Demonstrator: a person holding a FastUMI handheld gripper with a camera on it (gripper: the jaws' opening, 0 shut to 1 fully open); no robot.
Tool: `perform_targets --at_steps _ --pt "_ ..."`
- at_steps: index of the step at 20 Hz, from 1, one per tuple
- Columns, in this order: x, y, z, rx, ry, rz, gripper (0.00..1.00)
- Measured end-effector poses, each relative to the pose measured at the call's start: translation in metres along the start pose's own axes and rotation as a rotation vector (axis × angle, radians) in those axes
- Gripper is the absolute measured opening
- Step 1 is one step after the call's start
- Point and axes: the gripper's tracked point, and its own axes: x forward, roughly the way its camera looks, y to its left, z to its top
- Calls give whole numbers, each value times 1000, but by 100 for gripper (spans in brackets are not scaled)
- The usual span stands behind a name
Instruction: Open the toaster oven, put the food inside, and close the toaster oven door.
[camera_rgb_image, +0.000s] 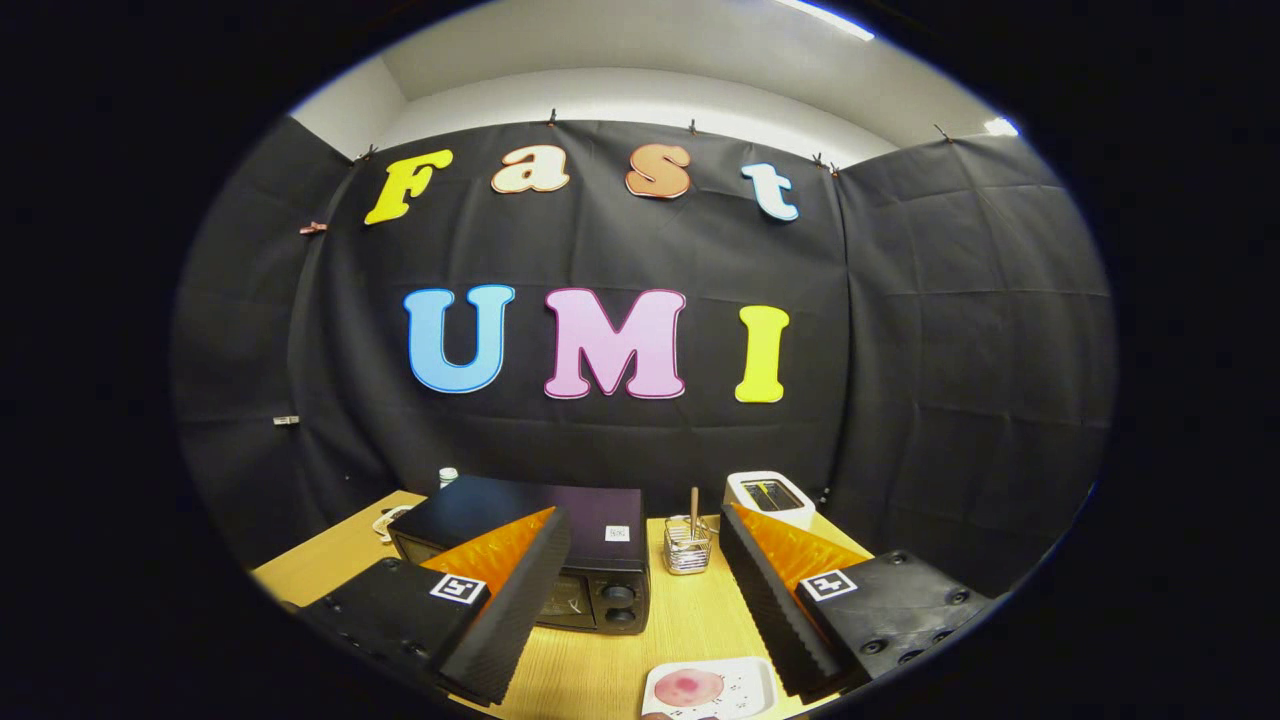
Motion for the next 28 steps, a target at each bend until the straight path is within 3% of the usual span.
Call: perform_targets --at_steps 14,24,28 --pt "0 37 -13 4 37 74 98" --pt "26 110 -44 -18 86 147 98" --pt "48 141 -69 16 139 138 98"
